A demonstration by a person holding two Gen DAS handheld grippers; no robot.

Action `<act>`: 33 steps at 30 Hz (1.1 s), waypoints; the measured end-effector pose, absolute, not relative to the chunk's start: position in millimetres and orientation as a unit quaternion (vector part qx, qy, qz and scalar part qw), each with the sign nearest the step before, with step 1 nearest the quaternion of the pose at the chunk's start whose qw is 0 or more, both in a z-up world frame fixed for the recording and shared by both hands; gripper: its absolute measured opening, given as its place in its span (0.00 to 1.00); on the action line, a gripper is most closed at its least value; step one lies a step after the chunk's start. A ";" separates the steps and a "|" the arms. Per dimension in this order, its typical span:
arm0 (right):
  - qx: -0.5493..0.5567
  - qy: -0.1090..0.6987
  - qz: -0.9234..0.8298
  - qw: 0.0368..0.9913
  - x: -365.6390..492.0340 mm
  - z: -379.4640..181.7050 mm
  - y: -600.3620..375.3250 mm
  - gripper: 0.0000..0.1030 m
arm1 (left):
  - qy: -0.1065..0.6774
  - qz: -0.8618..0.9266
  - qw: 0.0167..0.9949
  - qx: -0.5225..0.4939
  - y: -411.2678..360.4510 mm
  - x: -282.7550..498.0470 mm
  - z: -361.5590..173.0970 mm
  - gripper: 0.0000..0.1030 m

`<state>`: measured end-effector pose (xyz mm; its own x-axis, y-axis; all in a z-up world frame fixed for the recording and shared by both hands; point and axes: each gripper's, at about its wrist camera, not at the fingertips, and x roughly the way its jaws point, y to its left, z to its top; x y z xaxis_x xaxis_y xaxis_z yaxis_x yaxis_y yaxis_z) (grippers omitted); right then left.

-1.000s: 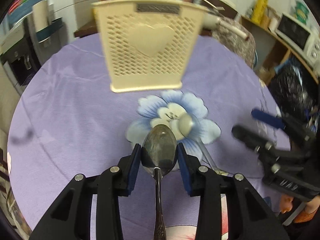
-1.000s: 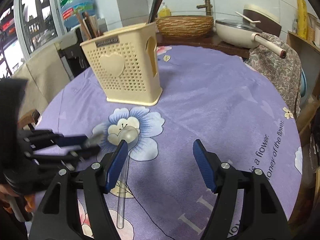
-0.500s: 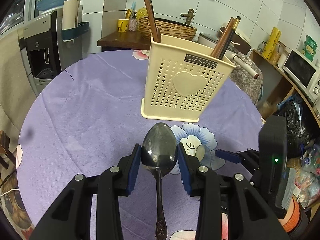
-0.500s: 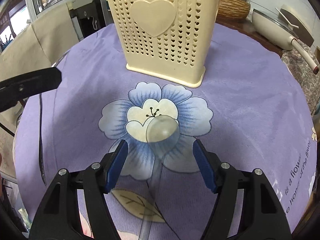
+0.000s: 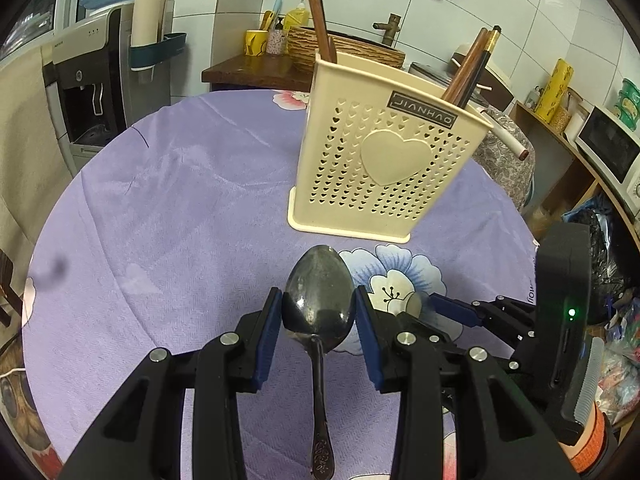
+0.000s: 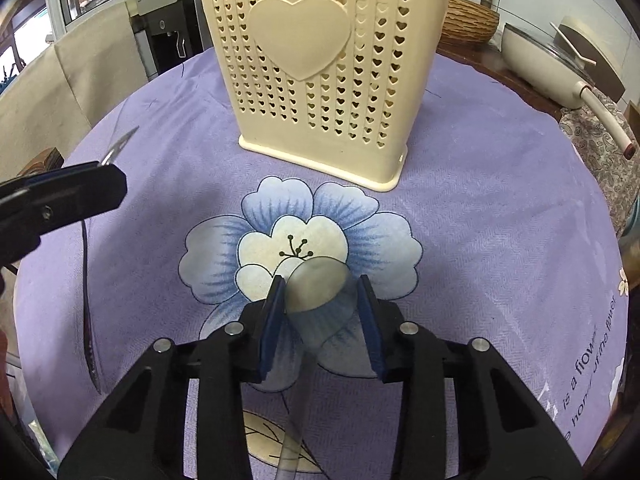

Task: Organize utensils
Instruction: 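Lift the metal spoon with left gripper while right gripper lifts the plastic spoon above the holder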

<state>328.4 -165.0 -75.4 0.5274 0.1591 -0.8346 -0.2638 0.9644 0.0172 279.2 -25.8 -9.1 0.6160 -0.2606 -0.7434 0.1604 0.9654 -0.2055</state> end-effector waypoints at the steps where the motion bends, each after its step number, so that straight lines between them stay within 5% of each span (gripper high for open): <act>1: -0.056 0.470 0.122 0.872 328.5 -76.3 -165.7 0.36 | 0.423 -0.117 0.897 -0.059 -25.8 279.9 -9.7 0.35; 33: 0.017 0.391 0.119 0.912 300.1 -12.5 -201.1 0.36 | 0.388 -0.116 0.910 -0.091 -26.9 281.8 -1.9 0.35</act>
<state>300.1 -201.1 -12.5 0.6656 0.2308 -0.7097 -0.2049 0.9710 0.1235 281.8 -26.9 -1.9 0.6722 -0.2813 -0.6848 0.1400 0.9566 -0.2555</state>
